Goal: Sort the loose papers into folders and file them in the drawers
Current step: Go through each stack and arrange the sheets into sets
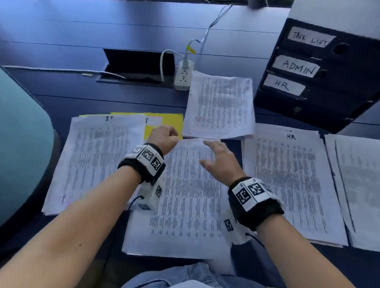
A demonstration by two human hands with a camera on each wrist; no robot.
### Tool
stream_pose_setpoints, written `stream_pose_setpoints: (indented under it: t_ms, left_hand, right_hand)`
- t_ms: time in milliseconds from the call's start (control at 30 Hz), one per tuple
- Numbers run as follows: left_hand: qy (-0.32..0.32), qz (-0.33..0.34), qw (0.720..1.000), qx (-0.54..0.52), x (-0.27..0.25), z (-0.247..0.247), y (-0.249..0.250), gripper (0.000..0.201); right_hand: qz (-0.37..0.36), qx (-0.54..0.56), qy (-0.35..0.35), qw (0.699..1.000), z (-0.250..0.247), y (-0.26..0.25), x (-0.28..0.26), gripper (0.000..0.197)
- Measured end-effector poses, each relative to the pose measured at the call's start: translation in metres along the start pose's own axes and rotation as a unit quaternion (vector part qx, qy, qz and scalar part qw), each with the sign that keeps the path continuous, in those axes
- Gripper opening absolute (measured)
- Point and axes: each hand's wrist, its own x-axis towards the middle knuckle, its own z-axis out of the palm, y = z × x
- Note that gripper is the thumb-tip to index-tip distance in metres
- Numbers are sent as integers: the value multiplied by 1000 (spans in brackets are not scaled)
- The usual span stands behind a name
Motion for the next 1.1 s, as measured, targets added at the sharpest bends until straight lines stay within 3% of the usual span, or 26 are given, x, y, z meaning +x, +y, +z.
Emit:
stream_pose_setpoints:
  t_ms: [133, 300, 433, 567, 767, 867, 1000, 1100]
  left_hand:
    - [-61, 7, 991, 119, 2, -5, -41, 46]
    - [-92, 71, 976, 187, 4, -4, -60, 54]
    - [-77, 139, 970, 182, 9, -3, -57, 43]
    - [-75, 138, 973, 170, 13, -4, -59, 22]
    - [-58, 152, 980, 111, 15, -9, -61, 35]
    - [-54, 157, 982, 93, 15, -18, -58, 25]
    - [-78, 186, 969, 144, -1, -26, -56, 20]
    - [-182, 245, 952, 31, -19, -31, -59, 17]
  right_hand:
    - [25, -52, -41, 997, 43, -16, 9, 58]
    - [49, -175, -25, 983, 75, -20, 5, 60]
    - [43, -224, -2, 974, 84, -18, 2, 57]
    - [33, -252, 13, 967, 92, -18, -3, 54]
    - [29, -262, 28, 964, 94, -17, -3, 54]
    - [28, -255, 35, 966, 96, -18, -3, 56]
    - [7, -174, 97, 980, 97, -18, -2, 76]
    - [-37, -208, 201, 956, 95, -19, -3, 87]
